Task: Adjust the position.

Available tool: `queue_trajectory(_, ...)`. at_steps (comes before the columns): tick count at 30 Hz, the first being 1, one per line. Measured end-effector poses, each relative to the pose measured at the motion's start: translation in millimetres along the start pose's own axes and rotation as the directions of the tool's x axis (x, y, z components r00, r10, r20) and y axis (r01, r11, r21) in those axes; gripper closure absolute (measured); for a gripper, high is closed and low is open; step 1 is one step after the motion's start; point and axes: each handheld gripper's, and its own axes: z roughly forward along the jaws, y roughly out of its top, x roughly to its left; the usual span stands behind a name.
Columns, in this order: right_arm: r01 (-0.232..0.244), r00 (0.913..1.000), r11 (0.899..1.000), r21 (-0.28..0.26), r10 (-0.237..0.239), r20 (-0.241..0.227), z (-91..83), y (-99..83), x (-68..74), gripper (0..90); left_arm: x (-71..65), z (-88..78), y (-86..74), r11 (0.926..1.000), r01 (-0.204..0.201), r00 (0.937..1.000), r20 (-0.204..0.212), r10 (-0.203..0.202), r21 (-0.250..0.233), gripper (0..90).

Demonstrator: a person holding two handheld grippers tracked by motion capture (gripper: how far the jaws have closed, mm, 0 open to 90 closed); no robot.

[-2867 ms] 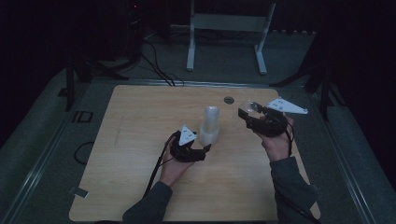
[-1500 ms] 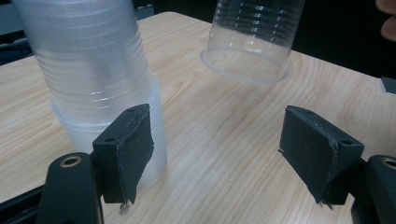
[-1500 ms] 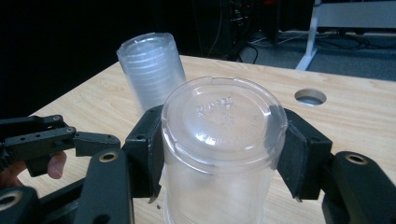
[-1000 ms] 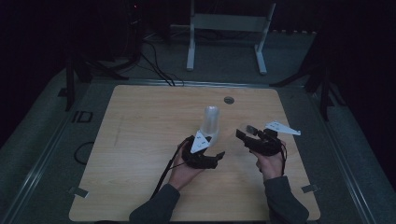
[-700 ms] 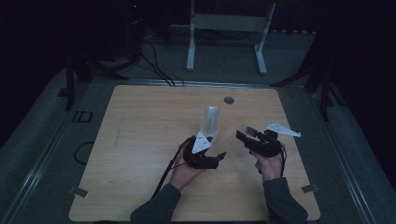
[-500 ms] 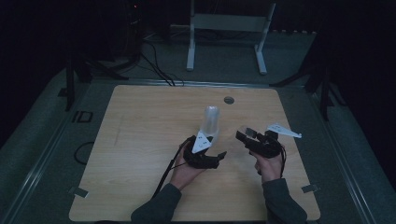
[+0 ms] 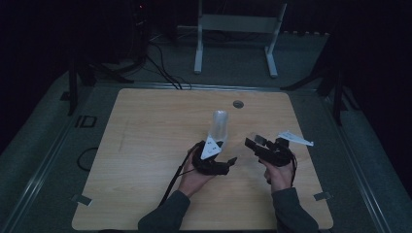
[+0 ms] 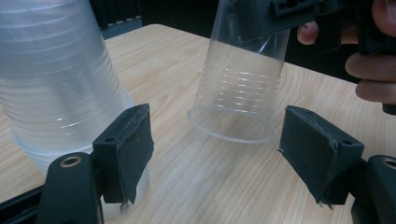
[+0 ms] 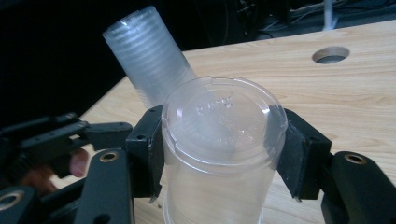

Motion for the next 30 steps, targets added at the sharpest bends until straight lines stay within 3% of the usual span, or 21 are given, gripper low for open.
queue_trajectory(9,-0.031,0.9994,0.999,-0.02,0.031,-0.014,-4.0,-2.9,-0.4,40.9,-2.8,2.2,1.2,0.9998,-0.01,0.9999,0.005,0.01,-0.016,25.0)
queue_trajectory(12,-0.063,0.9972,0.998,-0.026,0.062,-0.042,-5.1,-4.3,-1.4,41.0,-3.0,4.3,2.0,0.9998,-0.017,0.9998,0.01,0.017,-0.012,25.0)
queue_trajectory(30,-0.096,0.993,0.995,-0.02,0.094,-0.07,-3.7,-9.0,-1.4,41.0,-5.5,12.9,8.2,0.9992,-0.036,0.999,0.027,0.037,-0.018,27.5)
